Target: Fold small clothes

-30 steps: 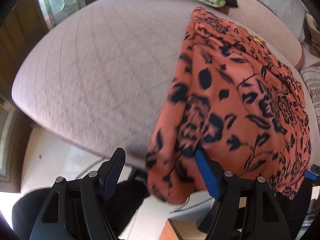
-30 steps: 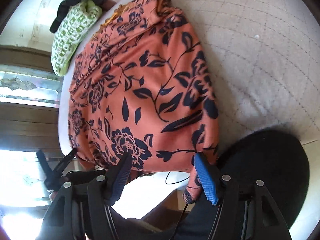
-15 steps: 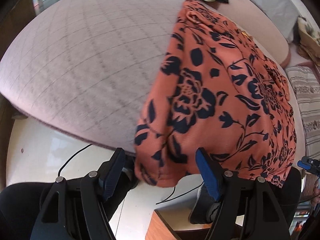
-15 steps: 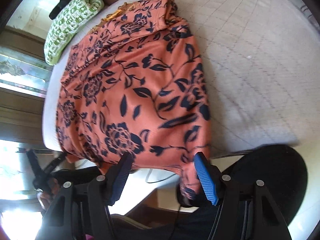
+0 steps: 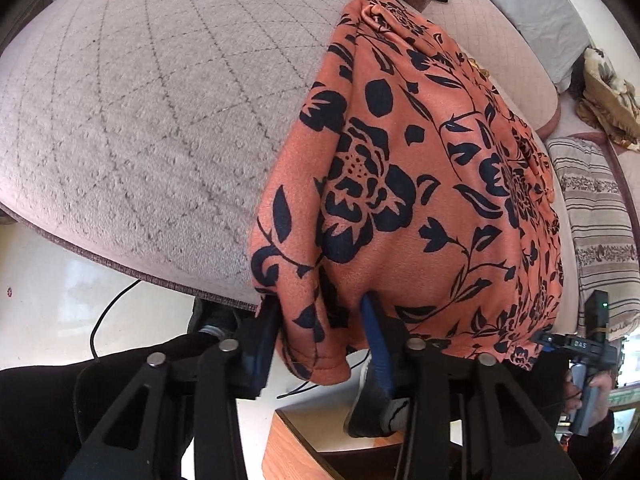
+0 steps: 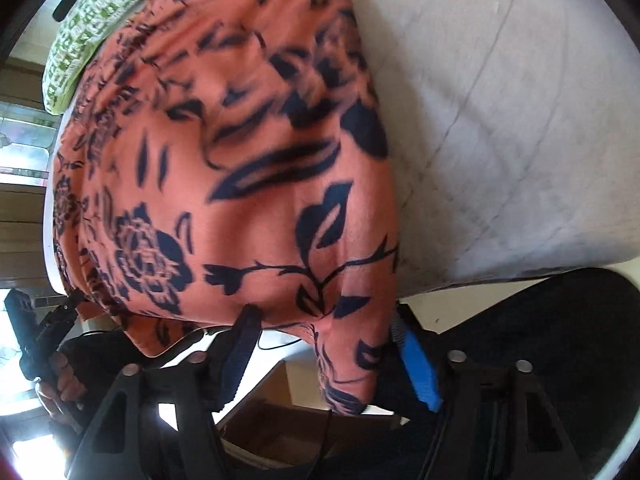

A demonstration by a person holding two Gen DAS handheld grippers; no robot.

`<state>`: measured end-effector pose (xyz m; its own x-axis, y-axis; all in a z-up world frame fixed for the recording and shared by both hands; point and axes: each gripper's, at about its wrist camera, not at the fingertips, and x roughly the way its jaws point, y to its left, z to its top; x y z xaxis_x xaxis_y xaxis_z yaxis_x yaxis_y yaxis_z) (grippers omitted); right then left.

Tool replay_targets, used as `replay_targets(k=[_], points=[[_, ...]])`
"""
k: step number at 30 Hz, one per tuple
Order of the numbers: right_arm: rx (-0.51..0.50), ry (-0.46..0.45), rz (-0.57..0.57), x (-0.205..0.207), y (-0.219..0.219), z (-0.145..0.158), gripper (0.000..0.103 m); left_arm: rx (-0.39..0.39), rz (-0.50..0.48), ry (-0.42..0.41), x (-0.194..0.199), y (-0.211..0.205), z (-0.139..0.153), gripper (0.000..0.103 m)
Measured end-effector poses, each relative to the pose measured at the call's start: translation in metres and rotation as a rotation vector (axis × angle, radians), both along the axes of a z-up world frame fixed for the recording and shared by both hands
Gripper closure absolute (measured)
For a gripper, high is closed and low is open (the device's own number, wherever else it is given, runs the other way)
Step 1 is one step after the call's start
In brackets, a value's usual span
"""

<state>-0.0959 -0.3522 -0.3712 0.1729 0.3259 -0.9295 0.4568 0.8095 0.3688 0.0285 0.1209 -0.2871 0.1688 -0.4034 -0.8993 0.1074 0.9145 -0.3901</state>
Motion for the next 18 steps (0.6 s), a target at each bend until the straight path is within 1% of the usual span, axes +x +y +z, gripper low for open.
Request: replay_targets(k=[1, 2, 3, 4, 5, 6, 8, 10, 12, 13, 14, 15, 16, 17, 18], points=[[0.027, -0.006, -0.008, -0.001, -0.003, -0.004, 0.033, -0.003, -0.003, 0.003, -0.001, 0.004, 0.001, 0.065], [0.050, -0.024, -0.017, -0.003, -0.006, -0.005, 0.039, -0.007, -0.006, 0.007, 0.006, 0.011, 0.000, 0.067], [0.071, -0.043, -0.011, -0.003, -0.007, -0.005, 0.066, -0.011, -0.009, 0.011, 0.007, 0.013, 0.001, 0.072], [0.107, -0.083, 0.017, -0.003, -0.005, 0.000, 0.079, -0.014, -0.013, 0.015, 0.008, 0.013, 0.003, 0.078], [0.084, -0.090, 0.045, -0.002, -0.001, 0.005, 0.083, -0.017, -0.020, 0.019, 0.008, 0.016, 0.005, 0.084], [0.029, -0.089, 0.086, -0.002, 0.004, 0.012, 0.094, -0.019, -0.026, 0.020, 0.009, 0.018, 0.008, 0.091], [0.004, -0.109, 0.129, -0.002, 0.010, 0.024, 0.096, -0.045, -0.043, 0.012, 0.011, 0.021, 0.016, 0.094], [0.014, -0.150, 0.142, -0.003, 0.011, 0.040, 0.096, -0.073, -0.063, -0.014, 0.012, 0.027, 0.030, 0.094], [0.040, -0.229, 0.153, -0.002, 0.007, 0.064, 0.096, -0.086, -0.091, -0.053, 0.014, 0.030, 0.048, 0.095], [0.059, -0.288, 0.155, -0.001, 0.003, 0.080, 0.096, -0.097, -0.101, -0.068, 0.016, 0.031, 0.056, 0.095], [0.069, -0.327, 0.152, 0.000, 0.001, 0.090, 0.096, -0.113, -0.110, -0.086, 0.018, 0.032, 0.065, 0.095], [0.084, -0.379, 0.141, 0.002, -0.006, 0.104, 0.096, -0.133, -0.117, -0.106, 0.022, 0.034, 0.077, 0.095], [0.094, -0.409, 0.130, 0.004, -0.009, 0.113, 0.096, -0.150, -0.120, -0.123, 0.027, 0.036, 0.086, 0.095], [0.107, -0.470, 0.108, 0.008, -0.019, 0.127, 0.096, -0.165, -0.122, -0.137, 0.032, 0.037, 0.095, 0.095], [0.108, -0.506, 0.095, 0.010, -0.025, 0.134, 0.096, -0.180, -0.123, -0.151, 0.039, 0.038, 0.103, 0.095]])
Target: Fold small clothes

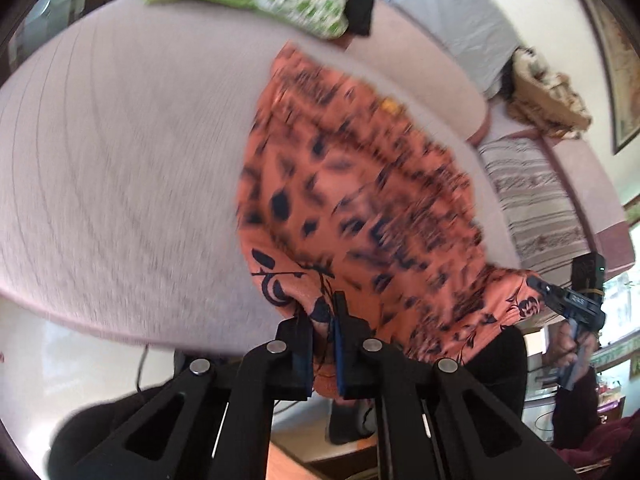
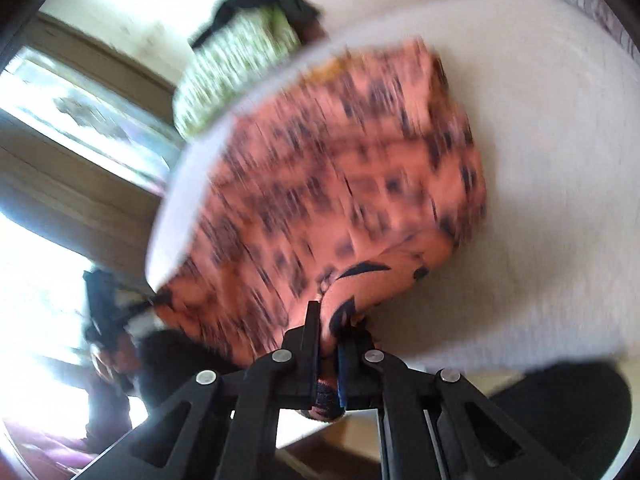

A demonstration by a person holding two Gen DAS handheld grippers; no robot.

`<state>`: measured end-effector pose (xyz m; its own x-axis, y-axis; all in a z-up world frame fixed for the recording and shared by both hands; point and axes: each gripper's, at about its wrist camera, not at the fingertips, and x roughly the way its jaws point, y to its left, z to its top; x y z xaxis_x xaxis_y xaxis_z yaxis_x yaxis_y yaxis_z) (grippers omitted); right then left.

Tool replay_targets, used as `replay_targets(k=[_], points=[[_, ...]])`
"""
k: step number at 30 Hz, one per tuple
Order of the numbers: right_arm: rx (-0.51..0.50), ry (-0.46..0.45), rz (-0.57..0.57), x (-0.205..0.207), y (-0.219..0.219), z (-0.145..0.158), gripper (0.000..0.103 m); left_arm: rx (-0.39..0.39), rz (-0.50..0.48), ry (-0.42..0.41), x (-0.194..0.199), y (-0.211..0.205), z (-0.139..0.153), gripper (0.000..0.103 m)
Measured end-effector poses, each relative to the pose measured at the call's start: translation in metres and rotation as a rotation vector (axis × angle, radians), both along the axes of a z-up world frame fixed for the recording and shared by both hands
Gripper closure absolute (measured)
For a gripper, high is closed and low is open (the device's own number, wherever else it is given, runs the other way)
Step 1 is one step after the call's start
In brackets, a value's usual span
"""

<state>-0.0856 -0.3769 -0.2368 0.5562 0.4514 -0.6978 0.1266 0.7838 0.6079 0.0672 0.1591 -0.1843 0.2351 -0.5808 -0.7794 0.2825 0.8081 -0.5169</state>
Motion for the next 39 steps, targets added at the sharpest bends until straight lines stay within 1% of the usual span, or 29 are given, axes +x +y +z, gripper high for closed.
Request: replay_targets(k=[1, 2, 3, 5, 6, 8, 10, 12, 13, 14, 15, 16, 17, 18, 19, 20, 21, 22, 24, 27, 28, 30, 31, 32, 34, 35, 37, 38, 39], points=[[0.002, -0.057, -0.024, 0.006, -0.011, 0.013, 0.096, -0.019, -0.003, -0.015, 0.011, 0.001, 0.011, 0.095], [0.000, -0.091, -0.044, 0.012, -0.021, 0.022, 0.096, -0.027, -0.005, -0.028, 0.016, -0.001, 0.017, 0.095], [0.001, -0.109, -0.064, 0.018, -0.015, 0.027, 0.096, -0.033, -0.003, -0.043, 0.028, -0.004, 0.025, 0.095], [0.004, -0.164, -0.125, 0.037, -0.037, 0.043, 0.096, -0.044, 0.005, -0.071, 0.057, -0.017, 0.040, 0.095], [0.001, -0.180, -0.149, 0.046, -0.036, 0.046, 0.096, -0.041, 0.008, -0.087, 0.076, -0.022, 0.047, 0.095], [0.009, -0.223, -0.236, 0.078, -0.066, 0.055, 0.096, -0.018, 0.022, -0.116, 0.113, -0.033, 0.058, 0.095], [0.032, -0.240, -0.316, 0.106, -0.082, 0.057, 0.096, -0.022, 0.069, -0.136, 0.162, -0.042, 0.063, 0.095], [0.058, -0.247, -0.431, 0.145, -0.112, 0.048, 0.096, -0.019, 0.145, -0.159, 0.206, -0.052, 0.060, 0.095], [0.071, -0.244, -0.468, 0.158, -0.122, 0.042, 0.096, -0.038, 0.184, -0.159, 0.228, -0.059, 0.054, 0.094], [0.100, -0.234, -0.532, 0.179, -0.136, 0.028, 0.096, -0.051, 0.217, -0.159, 0.244, -0.064, 0.048, 0.093], [0.132, -0.236, -0.570, 0.195, -0.142, 0.018, 0.096, -0.046, 0.279, -0.176, 0.259, -0.067, 0.040, 0.092], [0.169, -0.234, -0.607, 0.209, -0.147, 0.002, 0.094, -0.021, 0.339, -0.193, 0.269, -0.069, 0.028, 0.084], [0.180, -0.203, -0.642, 0.221, -0.150, -0.013, 0.092, 0.003, 0.378, -0.198, 0.273, -0.071, 0.018, 0.078], [0.160, -0.159, -0.661, 0.232, -0.149, -0.027, 0.083, 0.024, 0.420, -0.189, 0.275, -0.072, 0.005, 0.068], [0.145, -0.134, -0.655, 0.237, -0.147, -0.036, 0.065, 0.032, 0.463, -0.180, 0.271, -0.072, -0.008, 0.067], [0.122, -0.109, -0.635, 0.244, -0.146, -0.046, 0.052, 0.024, 0.490, -0.187, 0.264, -0.070, -0.015, 0.067], [0.094, -0.101, -0.621, 0.246, -0.146, -0.051, 0.030, 0.037, 0.532, -0.188, 0.256, -0.070, -0.023, 0.066], [0.082, -0.116, -0.624, 0.245, -0.147, -0.053, 0.021, 0.079, 0.553, -0.149, 0.254, -0.073, -0.025, 0.066], [0.081, -0.193, -0.687, 0.229, -0.157, -0.047, 0.021, 0.103, 0.492, -0.120, 0.255, -0.085, -0.023, 0.066], [0.131, -0.257, -0.718, 0.218, -0.168, -0.038, 0.021, 0.188, 0.510, -0.203, 0.232, -0.102, -0.006, 0.065], [0.122, -0.266, -0.707, 0.215, -0.164, -0.034, 0.021, 0.201, 0.504, -0.220, 0.223, -0.109, -0.001, 0.062], [0.039, -0.255, -0.630, 0.216, -0.148, -0.021, 0.021, 0.188, 0.481, -0.222, 0.207, -0.123, 0.001, 0.057], [0.018, -0.249, -0.597, 0.216, -0.140, -0.017, 0.021, 0.181, 0.456, -0.212, 0.199, -0.130, 0.000, 0.056], [-0.003, -0.240, -0.552, 0.221, -0.126, -0.012, 0.022, 0.190, 0.431, -0.197, 0.197, -0.139, -0.002, 0.056], [-0.033, -0.215, -0.481, 0.227, -0.107, -0.006, 0.023, 0.238, 0.382, -0.161, 0.183, -0.157, -0.010, 0.047], [-0.054, -0.198, -0.429, 0.234, -0.091, -0.003, 0.025, 0.258, 0.369, -0.155, 0.173, -0.162, -0.011, 0.045], [-0.087, -0.160, -0.347, 0.245, -0.065, -0.001, 0.034, 0.333, 0.346, -0.141, 0.161, -0.176, -0.016, 0.039], [-0.107, -0.133, -0.316, 0.248, -0.052, -0.003, 0.038, 0.369, 0.336, -0.137, 0.154, -0.179, -0.019, 0.038], [-0.137, -0.083, -0.266, 0.256, -0.036, -0.008, 0.050, 0.406, 0.324, -0.133, 0.150, -0.183, -0.023, 0.038]])
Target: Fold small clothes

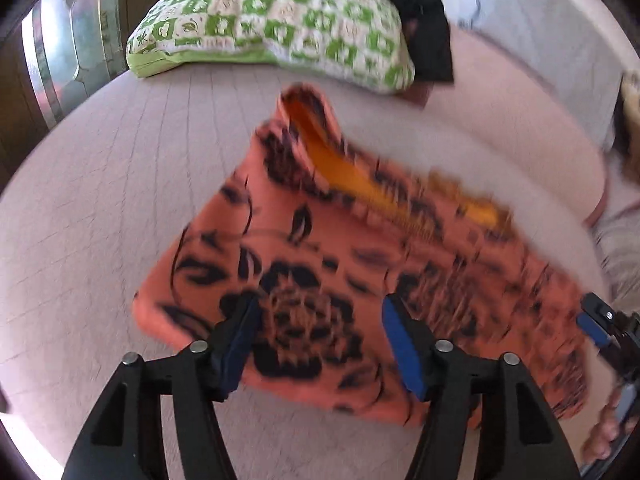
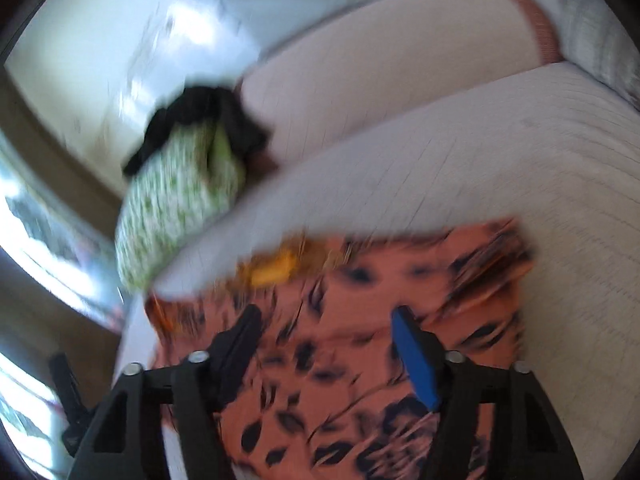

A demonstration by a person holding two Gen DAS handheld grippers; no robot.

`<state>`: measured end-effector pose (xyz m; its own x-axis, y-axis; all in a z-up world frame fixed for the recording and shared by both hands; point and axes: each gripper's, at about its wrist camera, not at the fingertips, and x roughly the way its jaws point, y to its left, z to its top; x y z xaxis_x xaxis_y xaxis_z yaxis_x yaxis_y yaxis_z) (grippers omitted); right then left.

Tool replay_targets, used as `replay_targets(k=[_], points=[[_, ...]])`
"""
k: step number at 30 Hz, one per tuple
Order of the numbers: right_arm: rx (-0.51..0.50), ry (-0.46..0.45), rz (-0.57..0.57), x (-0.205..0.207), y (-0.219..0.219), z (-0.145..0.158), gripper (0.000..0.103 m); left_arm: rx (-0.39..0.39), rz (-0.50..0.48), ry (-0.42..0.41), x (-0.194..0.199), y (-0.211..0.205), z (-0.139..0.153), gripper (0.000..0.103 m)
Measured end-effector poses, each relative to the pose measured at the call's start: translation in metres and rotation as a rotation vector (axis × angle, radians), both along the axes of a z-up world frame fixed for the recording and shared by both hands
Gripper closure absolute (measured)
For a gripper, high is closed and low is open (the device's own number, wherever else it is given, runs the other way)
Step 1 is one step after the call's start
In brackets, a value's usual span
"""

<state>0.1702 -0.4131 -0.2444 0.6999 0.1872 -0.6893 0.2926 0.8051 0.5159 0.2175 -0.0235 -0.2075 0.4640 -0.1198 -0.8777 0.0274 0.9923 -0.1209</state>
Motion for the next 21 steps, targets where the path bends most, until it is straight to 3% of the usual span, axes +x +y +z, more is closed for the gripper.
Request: replay_targets(k=[1, 4, 6, 9, 12, 16, 18, 21], points=[[-0.022, 0.062, 0.045, 0.008, 0.015, -0.009, 0.066, 0.026, -0.011, 0.012, -0.002, -0.003, -0.004, 0.038], [-0.044, 0.230, 0.105, 0.026, 0.041, -0.034, 0.067, 0.062, -0.043, 0.041, -0.003, -0.006, -0.008, 0.038], [-0.091, 0.276, 0.093, 0.040, 0.046, -0.044, 0.067, 0.069, -0.074, 0.046, -0.003, -0.006, -0.008, 0.036], [-0.189, 0.254, 0.046, 0.068, 0.044, -0.039, 0.068, 0.053, -0.101, 0.066, 0.002, -0.006, -0.010, 0.031], [-0.155, 0.199, -0.052, 0.097, 0.026, -0.043, 0.067, 0.049, -0.120, 0.072, 0.014, -0.005, -0.012, 0.030], [-0.163, 0.049, -0.165, 0.114, 0.014, -0.036, 0.066, 0.014, -0.105, 0.062, 0.028, 0.001, -0.008, 0.030], [-0.161, 0.001, -0.176, 0.115, 0.015, -0.031, 0.066, -0.021, -0.067, 0.054, 0.035, 0.008, -0.004, 0.030], [-0.165, -0.049, -0.097, 0.115, 0.034, -0.016, 0.064, -0.026, -0.018, 0.047, 0.041, 0.015, -0.002, 0.030]])
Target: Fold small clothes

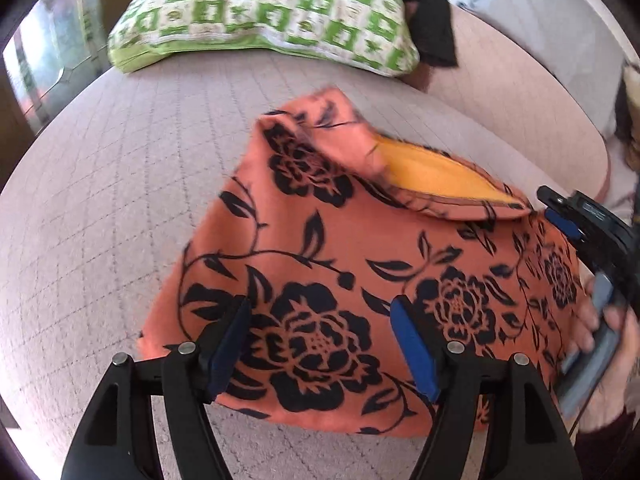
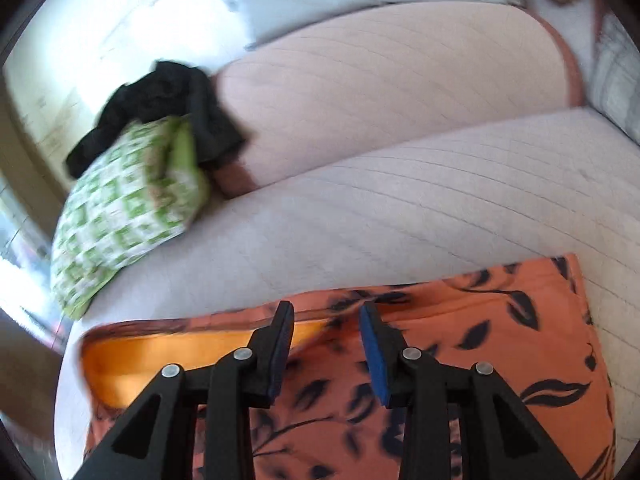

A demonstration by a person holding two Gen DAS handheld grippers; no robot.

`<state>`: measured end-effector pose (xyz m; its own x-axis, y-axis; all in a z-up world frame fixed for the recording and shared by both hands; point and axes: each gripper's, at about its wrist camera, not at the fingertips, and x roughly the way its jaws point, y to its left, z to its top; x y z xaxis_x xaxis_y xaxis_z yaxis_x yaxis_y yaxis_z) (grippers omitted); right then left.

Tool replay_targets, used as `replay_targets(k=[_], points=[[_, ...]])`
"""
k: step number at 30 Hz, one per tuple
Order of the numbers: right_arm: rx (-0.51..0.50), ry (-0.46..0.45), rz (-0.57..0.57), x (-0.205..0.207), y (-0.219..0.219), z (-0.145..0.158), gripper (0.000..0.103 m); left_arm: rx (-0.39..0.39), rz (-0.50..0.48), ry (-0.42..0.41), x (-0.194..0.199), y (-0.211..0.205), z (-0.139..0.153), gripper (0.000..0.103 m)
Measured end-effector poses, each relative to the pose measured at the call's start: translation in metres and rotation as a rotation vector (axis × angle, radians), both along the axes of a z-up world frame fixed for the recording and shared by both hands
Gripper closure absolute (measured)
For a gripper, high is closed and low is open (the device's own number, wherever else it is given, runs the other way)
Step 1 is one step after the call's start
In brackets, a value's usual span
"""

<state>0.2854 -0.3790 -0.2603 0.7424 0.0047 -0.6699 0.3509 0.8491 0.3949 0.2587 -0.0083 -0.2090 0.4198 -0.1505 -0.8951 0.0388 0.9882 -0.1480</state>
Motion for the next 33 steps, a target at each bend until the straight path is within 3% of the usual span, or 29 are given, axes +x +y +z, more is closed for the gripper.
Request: replay_targets(k=[4, 7, 10, 13, 15, 20, 22, 24, 27, 33], points=[[0.085, -0.036, 0.215, -0.001, 0.040, 0.020, 0.064, 0.081, 0.049, -0.059, -0.005, 0.007, 0.009, 0.030], [0.181, 0.016, 0.375, -0.003, 0.072, 0.017, 0.064, 0.108, 0.077, -0.079, -0.012, 0.016, 0.013, 0.030], [0.184, 0.076, 0.461, -0.014, 0.090, 0.007, 0.064, 0.141, 0.081, -0.056, -0.012, 0.023, 0.004, 0.030], [0.141, 0.151, 0.428, -0.006, 0.103, -0.010, 0.064, 0.211, 0.048, -0.036, -0.013, 0.022, -0.005, 0.030], [0.121, 0.172, 0.385, 0.007, 0.111, -0.015, 0.064, 0.204, 0.022, -0.001, -0.014, 0.024, -0.014, 0.030], [0.041, 0.234, 0.296, 0.055, 0.128, -0.017, 0.062, 0.213, -0.021, -0.026, -0.012, 0.025, -0.017, 0.028], [0.023, 0.229, 0.270, 0.070, 0.130, -0.013, 0.045, 0.210, -0.040, -0.028, -0.014, 0.022, -0.016, 0.028], [0.017, 0.238, 0.244, 0.080, 0.134, -0.009, 0.045, 0.197, -0.051, -0.025, -0.011, 0.022, -0.017, 0.028], [0.023, 0.198, 0.174, 0.074, 0.133, 0.004, 0.045, 0.175, -0.059, -0.028, -0.008, 0.024, -0.015, 0.028], [0.005, 0.124, 0.105, 0.024, 0.111, 0.032, 0.045, 0.145, -0.074, -0.132, -0.016, 0.031, 0.005, 0.028]])
